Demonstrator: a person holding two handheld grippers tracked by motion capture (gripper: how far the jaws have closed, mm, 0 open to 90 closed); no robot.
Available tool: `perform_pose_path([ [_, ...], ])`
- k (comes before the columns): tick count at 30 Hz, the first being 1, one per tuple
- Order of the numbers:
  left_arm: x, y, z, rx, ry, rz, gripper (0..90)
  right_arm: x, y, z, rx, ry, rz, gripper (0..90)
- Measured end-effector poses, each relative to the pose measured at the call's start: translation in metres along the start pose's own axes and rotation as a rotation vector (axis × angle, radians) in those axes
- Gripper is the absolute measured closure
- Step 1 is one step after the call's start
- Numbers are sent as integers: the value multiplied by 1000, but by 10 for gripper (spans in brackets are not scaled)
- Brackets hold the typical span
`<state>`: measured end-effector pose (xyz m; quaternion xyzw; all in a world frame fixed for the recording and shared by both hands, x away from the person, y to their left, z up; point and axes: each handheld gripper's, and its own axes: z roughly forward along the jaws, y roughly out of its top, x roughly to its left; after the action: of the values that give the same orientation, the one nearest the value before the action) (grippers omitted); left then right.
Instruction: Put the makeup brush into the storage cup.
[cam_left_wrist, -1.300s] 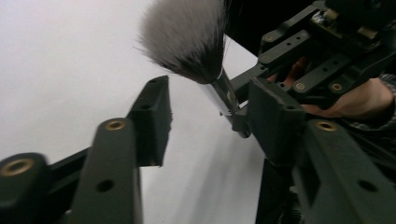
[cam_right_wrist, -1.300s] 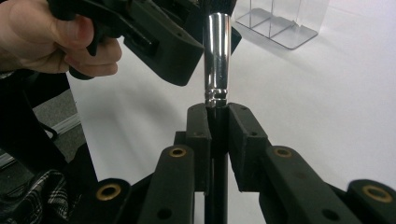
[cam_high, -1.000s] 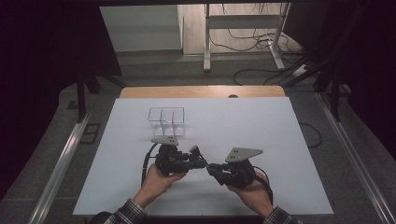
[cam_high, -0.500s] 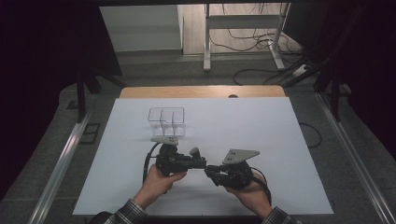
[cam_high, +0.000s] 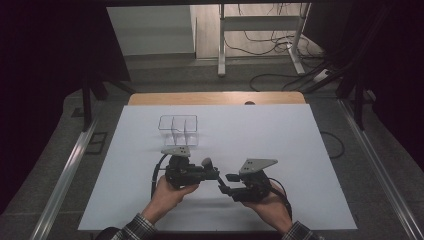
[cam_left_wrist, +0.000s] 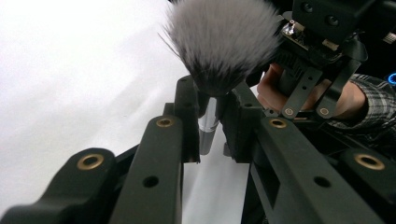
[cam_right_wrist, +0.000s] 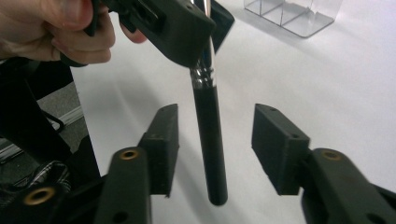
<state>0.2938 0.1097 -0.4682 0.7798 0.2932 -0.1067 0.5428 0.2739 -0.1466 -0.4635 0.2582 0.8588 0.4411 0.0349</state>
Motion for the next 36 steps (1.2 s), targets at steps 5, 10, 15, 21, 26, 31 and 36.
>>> perform_pose_path([
  [5, 1, 0, -3, -2, 22, 11, 769, -3, -2, 1, 25, -5, 1, 426],
  [10, 2, 0, -7, -5, 43, 24, 769, -6, -3, 1, 50, -22, -14, 383],
  [15, 3, -1, -10, -6, 56, 27, 768, -8, -5, 1, 70, -39, -27, 357],
  [21, 4, -1, -13, -4, 80, 39, 768, -11, -7, 0, 87, -65, -44, 308],
  [26, 4, -1, -16, -1, 105, 51, 768, -14, -10, 0, 97, -77, -44, 278],
  [31, 5, -1, -20, -3, 128, 58, 768, -17, -12, -1, 107, -87, -44, 246],
  [36, 6, 0, -26, -9, 162, 69, 768, -17, -14, 0, 117, -91, -50, 223],
])
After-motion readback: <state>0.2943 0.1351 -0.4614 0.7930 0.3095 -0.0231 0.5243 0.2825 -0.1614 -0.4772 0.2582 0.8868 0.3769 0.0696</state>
